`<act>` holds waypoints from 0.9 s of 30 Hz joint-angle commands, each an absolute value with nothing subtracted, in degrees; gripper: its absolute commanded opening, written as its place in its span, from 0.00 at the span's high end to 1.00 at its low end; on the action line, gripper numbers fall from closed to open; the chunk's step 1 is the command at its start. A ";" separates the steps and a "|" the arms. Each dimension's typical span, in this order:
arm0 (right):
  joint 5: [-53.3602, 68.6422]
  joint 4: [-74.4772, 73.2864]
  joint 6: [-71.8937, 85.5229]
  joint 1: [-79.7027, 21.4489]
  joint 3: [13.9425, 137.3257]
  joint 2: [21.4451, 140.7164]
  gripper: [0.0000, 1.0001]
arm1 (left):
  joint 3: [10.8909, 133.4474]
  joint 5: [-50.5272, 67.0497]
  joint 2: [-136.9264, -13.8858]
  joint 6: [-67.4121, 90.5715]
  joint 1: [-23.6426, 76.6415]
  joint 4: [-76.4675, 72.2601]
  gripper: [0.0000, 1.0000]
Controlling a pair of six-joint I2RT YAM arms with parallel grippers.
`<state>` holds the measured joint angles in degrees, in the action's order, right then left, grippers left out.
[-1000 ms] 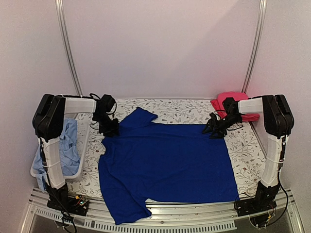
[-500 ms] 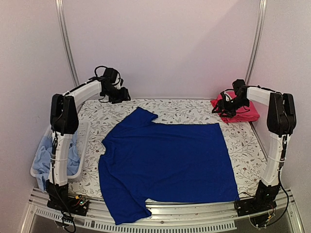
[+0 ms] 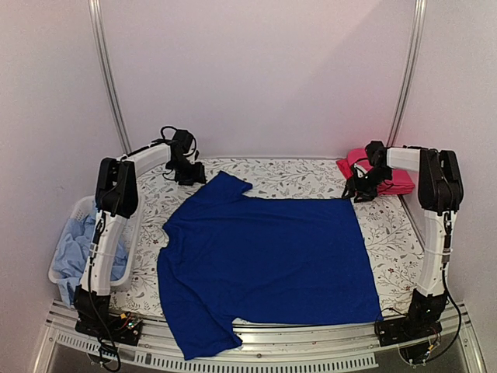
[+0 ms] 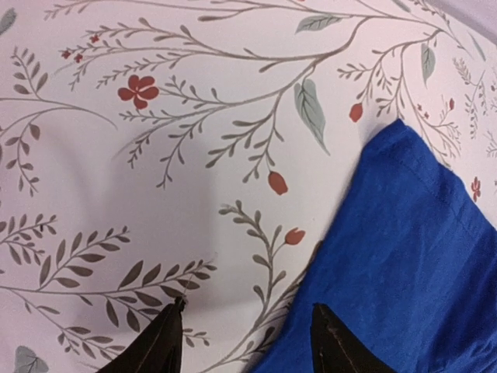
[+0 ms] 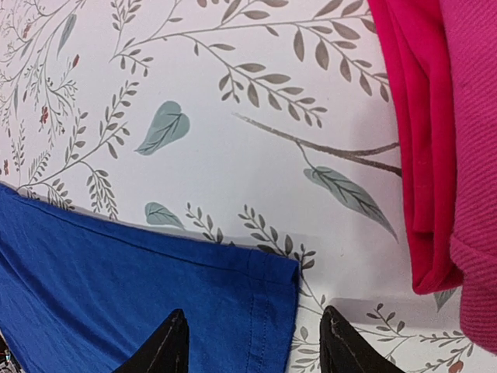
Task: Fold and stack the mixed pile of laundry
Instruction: Smooth out the flattened T-shirt at the center of the board, then pick up the flattened T-shirt from the center of the board.
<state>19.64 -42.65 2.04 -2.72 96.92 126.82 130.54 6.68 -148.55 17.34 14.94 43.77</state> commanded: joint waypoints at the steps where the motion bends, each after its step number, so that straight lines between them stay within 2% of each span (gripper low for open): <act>1: 16.34 -43.49 0.62 -3.07 97.87 129.66 0.45 | 129.64 5.04 -147.74 14.81 15.99 46.53 0.46; 16: 7.52 -43.29 -2.32 -8.76 100.84 135.41 0.57 | 119.16 4.94 -140.87 13.40 16.11 45.07 0.49; 19: 4.81 -43.74 -2.50 -9.48 100.86 136.37 0.67 | 117.77 4.65 -140.11 13.36 16.02 44.61 0.49; 24: 2.55 -43.81 -1.94 -9.56 100.40 136.43 0.96 | 115.44 5.04 -139.22 13.45 16.00 44.24 0.50; 27: 2.67 -44.03 -1.44 -9.54 100.93 136.19 1.00 | 113.75 6.06 -138.82 13.53 15.99 42.64 0.51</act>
